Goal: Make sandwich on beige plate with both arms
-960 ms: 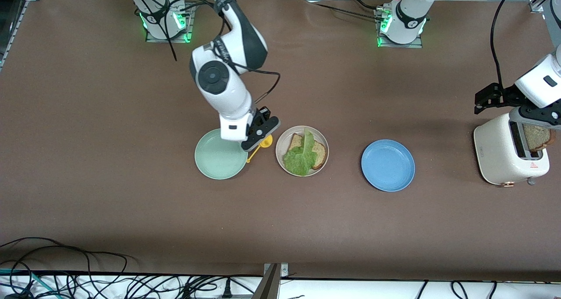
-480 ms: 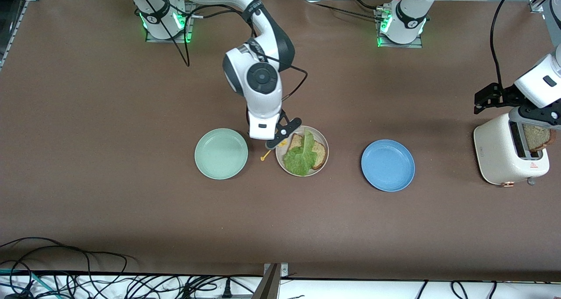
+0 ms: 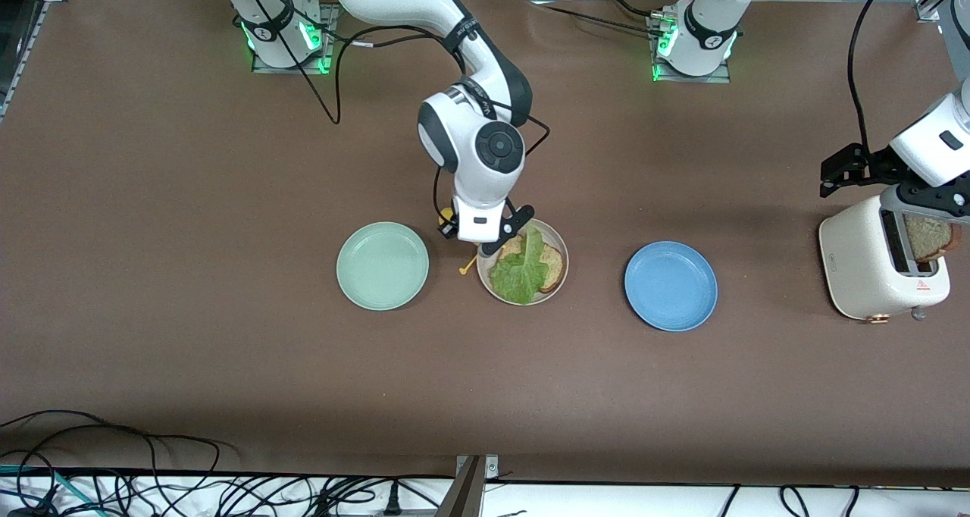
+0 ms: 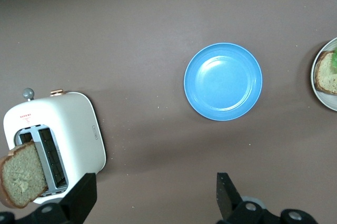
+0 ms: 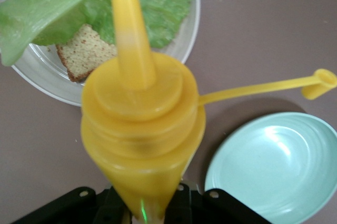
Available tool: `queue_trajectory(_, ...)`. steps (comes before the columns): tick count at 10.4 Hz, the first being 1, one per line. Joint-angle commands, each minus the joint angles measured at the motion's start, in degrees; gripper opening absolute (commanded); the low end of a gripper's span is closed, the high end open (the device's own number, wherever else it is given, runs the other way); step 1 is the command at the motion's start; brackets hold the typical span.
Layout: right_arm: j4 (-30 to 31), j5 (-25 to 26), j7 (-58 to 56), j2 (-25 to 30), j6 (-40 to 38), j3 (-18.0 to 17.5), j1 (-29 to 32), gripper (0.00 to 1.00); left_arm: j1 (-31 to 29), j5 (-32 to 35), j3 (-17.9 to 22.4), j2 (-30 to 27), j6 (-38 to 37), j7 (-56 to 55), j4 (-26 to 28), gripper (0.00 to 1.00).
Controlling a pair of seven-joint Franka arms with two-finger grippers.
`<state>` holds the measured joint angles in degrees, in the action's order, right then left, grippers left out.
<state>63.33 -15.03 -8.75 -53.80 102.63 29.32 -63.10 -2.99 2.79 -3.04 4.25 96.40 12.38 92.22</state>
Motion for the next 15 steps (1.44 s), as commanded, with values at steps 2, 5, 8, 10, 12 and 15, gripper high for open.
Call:
queue_trajectory(2,-5.1,2.9,0.8,-5.8,-3.7,1.5,-0.5,0.23,-0.3,-1.2,0.0,0.4,-1.0,-0.2,-1.3,1.00)
queue_trajectory(5,-6.9,4.1,0.6,-7.5,-5.9,1.3,-0.7,0.23,-0.3,-1.2,0.0,0.3,-1.0,-0.2,-1.4,1.00)
queue_trajectory(8,-8.7,6.0,-0.6,-9.1,-8.8,1.0,-0.8,0.23,-0.3,-1.2,0.0,0.3,-1.0,-0.2,-1.4,1.00)
queue_trajectory(10,-8.9,6.1,-0.7,-9.3,-8.7,0.9,-0.8,0.23,-0.3,-1.3,0.0,0.3,-1.0,-0.2,-1.4,1.00)
queue_trajectory(12,-9.0,6.1,-3.4,-9.3,-9.7,0.9,-0.8,0.23,-0.5,-1.3,0.0,0.3,-1.0,-0.2,-1.4,1.00)
queue_trajectory(15,-11.2,7.3,-7.4,-9.3,-16.7,1.0,-0.9,0.23,-0.5,-1.2,0.0,0.3,-1.1,-0.2,-1.6,1.00)
